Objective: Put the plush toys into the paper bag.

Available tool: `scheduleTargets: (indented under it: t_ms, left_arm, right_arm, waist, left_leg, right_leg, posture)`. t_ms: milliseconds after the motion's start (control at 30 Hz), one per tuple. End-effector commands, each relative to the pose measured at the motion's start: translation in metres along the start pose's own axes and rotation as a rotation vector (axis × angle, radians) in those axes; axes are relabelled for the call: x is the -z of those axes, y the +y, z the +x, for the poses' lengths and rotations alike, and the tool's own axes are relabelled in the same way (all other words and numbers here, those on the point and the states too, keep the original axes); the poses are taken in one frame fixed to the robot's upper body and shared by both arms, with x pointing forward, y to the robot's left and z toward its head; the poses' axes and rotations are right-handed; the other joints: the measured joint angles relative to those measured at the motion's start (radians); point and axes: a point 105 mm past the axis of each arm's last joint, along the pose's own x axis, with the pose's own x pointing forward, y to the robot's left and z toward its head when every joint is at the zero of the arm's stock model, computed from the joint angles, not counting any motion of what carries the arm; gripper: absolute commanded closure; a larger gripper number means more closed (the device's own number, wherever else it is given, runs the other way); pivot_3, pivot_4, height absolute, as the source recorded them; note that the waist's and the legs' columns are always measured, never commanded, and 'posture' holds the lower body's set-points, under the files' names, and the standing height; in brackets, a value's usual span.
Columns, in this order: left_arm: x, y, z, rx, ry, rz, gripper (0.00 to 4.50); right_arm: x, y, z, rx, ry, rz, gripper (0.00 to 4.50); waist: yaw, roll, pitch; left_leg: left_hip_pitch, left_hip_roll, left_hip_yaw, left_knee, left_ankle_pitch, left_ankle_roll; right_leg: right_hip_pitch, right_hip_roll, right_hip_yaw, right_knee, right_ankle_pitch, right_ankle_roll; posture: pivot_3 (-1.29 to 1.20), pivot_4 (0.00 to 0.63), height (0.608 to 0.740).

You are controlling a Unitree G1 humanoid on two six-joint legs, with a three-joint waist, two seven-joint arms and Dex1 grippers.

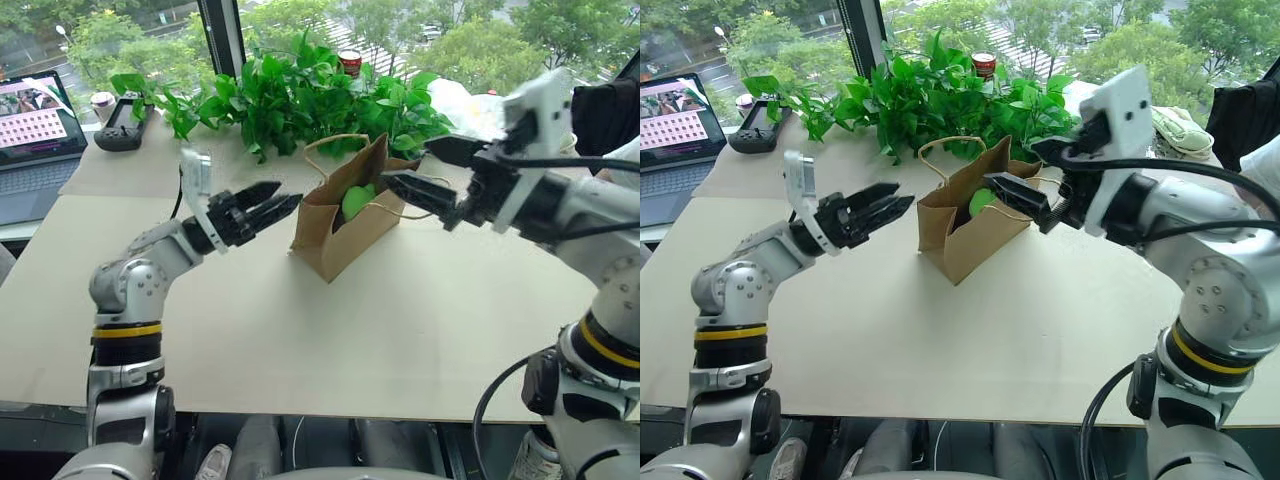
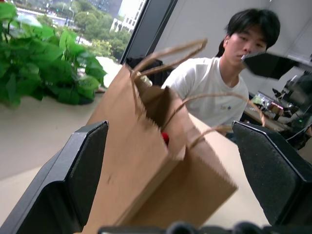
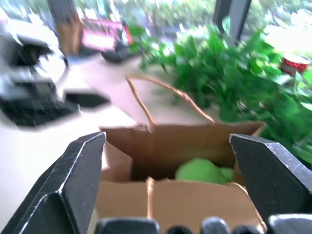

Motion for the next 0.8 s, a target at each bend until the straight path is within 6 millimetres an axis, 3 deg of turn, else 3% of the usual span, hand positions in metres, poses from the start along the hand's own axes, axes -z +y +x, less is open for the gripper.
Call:
scheduleTargets:
  t_ms: [33, 300, 400, 533, 800]
  left_arm:
    - [0.001, -0.002, -0.005, 0.021, 0.036, 0.071, 0.10]
    - [0.026, 0.006, 0.004, 0.043, 0.150, 0.225, 0.10]
    - [0.029, 0.009, 0.010, 0.063, 0.160, 0.247, 0.10]
    - [0.030, 0.013, 0.018, 0.086, 0.160, 0.263, 0.10]
    - [0.037, 0.009, 0.030, 0.152, 0.179, 0.302, 0.10]
  right_arm:
    - [0.002, 0.024, -0.006, -0.139, -0.003, -0.008, 0.67]
    - [0.048, 0.031, 0.006, -0.172, 0.199, 0.006, 3.45]
    - [0.074, 0.015, 0.016, -0.078, 0.313, -0.009, 4.47]
    - [0.090, -0.008, 0.038, 0.043, 0.353, -0.052, 4.47]
    - [0.084, -0.027, 0.068, 0.157, 0.301, -0.070, 4.47]
  waist:
    - [0.000, 0.000, 0.000]
    - [0.002, 0.000, 0.000]
    - [0.000, 0.000, 0.000]
    - [-0.001, 0.000, 0.000]
    - [0.002, 0.000, 0.000]
  left_leg:
    - [0.000, 0.000, 0.000, 0.000, 0.000, 0.000]
    - [0.002, 0.000, 0.000, 0.000, 0.001, 0.001]
    - [0.001, 0.000, 0.000, 0.000, 0.001, 0.001]
    - [0.001, 0.000, 0.000, 0.001, 0.001, 0.001]
    - [-0.001, 0.000, 0.000, 0.000, 0.001, 0.001]
  right_leg:
    - [0.000, 0.000, 0.000, 0.000, 0.000, 0.000]
    - [0.003, 0.000, 0.000, -0.001, 0.000, 0.000]
    - [0.002, 0.000, 0.000, -0.001, 0.000, 0.000]
    - [0.001, 0.000, 0.001, -0.001, 0.000, 0.000]
    - [-0.001, 0.000, 0.000, -0.001, 0.000, 0.000]
  posture:
    - [0.00, 0.150, 0.713]
    - [0.00, 0.150, 0.713]
    - [0.00, 0.150, 0.713]
    - [0.00, 0.150, 0.713]
    - [0.00, 0.150, 0.713]
